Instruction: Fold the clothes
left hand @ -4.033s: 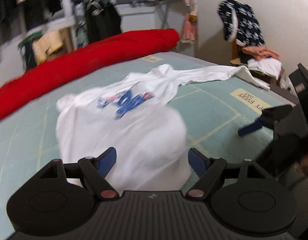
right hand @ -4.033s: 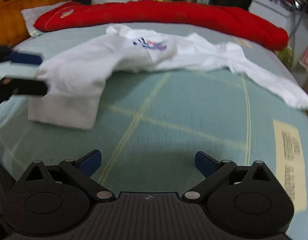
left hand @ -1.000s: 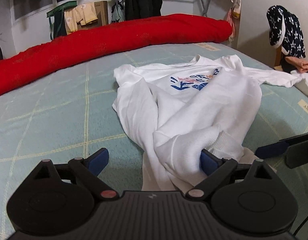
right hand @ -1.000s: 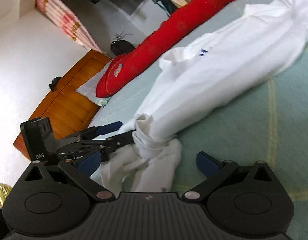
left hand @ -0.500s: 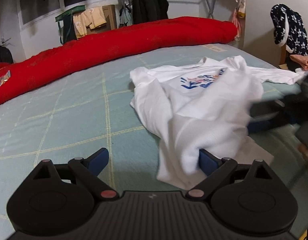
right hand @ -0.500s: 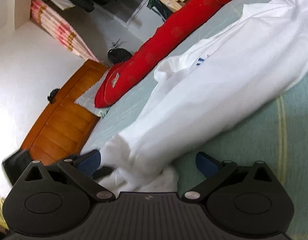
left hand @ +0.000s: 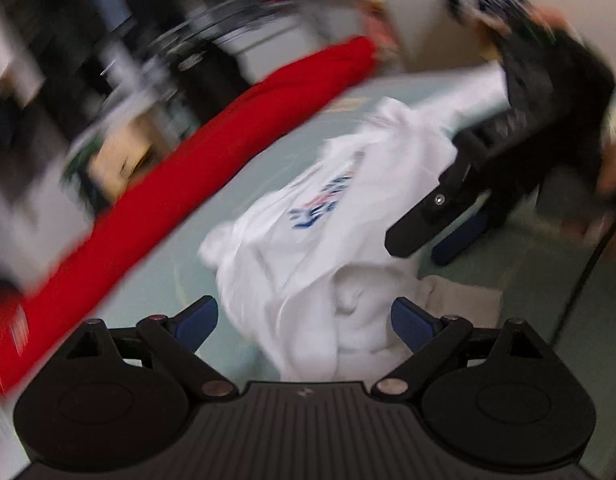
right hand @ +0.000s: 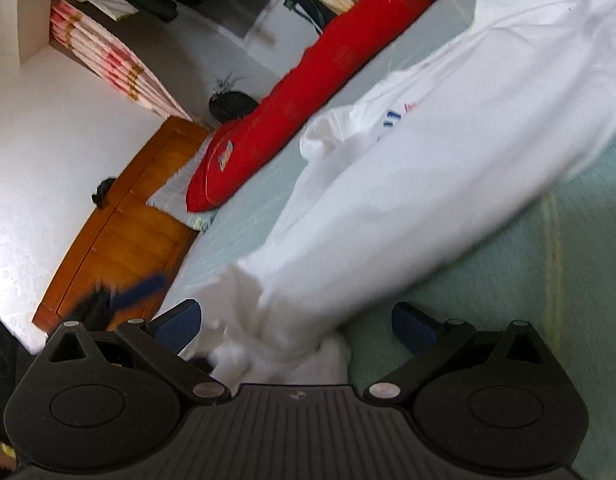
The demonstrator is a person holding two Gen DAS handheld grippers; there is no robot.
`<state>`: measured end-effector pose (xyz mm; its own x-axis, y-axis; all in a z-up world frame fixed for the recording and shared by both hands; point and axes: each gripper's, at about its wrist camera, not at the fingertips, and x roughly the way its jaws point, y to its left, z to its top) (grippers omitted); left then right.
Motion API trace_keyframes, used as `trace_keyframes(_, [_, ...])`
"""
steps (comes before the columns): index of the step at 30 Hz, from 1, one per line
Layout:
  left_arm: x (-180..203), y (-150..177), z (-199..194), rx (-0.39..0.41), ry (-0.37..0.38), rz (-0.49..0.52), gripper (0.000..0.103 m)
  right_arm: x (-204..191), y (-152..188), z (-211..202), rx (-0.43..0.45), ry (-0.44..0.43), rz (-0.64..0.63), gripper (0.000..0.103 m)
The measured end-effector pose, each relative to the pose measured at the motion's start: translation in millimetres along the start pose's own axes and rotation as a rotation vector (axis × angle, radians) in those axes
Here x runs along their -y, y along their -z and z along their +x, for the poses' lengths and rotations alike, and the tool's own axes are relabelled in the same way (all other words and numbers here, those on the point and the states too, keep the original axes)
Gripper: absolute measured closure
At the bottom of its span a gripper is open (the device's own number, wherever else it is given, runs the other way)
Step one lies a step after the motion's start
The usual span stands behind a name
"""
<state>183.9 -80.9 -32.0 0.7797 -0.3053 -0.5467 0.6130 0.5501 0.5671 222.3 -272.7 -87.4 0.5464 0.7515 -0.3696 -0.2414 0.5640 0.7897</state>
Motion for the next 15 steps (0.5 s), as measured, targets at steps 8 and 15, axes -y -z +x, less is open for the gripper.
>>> trace_keyframes(8, [26.8,-13.2,23.6,-0.070,0.162,0.538,0.044,10.6,32.5,-54.8,-0.013,0.002,-0.015,0.000])
trace_keyframes(15, [46.8,-11.9,34.0,-0.219,0.267,0.824,0.069,11.9,36.7,-59.1,0.005,0.001,-0.021,0.000])
